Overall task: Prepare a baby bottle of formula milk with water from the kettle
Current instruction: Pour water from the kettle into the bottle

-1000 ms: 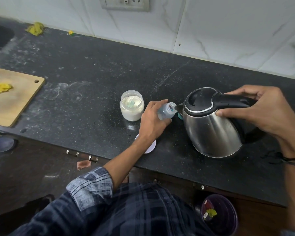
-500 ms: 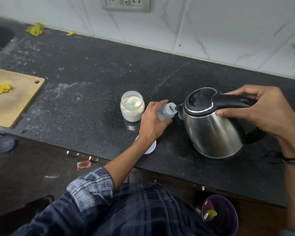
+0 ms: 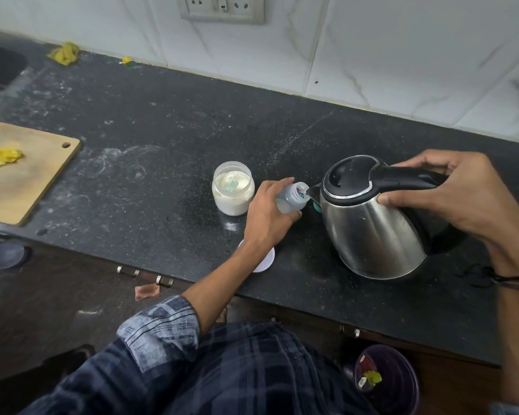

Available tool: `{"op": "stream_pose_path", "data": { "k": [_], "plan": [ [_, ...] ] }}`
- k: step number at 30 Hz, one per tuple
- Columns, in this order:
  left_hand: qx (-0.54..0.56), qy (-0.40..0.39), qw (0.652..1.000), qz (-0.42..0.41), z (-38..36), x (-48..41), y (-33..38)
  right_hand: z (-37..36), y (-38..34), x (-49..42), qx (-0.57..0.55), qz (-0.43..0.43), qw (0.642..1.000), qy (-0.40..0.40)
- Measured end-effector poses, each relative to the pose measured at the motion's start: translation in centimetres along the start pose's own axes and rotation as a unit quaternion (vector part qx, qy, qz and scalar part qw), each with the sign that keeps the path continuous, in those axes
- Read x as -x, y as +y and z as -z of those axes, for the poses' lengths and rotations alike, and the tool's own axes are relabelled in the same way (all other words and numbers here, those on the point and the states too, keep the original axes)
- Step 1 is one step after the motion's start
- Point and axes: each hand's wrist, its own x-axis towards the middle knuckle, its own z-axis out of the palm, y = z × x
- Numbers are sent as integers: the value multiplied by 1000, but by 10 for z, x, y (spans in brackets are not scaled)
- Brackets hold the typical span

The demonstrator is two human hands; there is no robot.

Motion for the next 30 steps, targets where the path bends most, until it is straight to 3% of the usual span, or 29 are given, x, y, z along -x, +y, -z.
{"op": "stream_pose_path", "data": {
  "k": [30],
  "plan": [
    [2,1,1000,7,-1,-1,-3,-2,-1,-4,7,17,1000,1]
  ]
}}
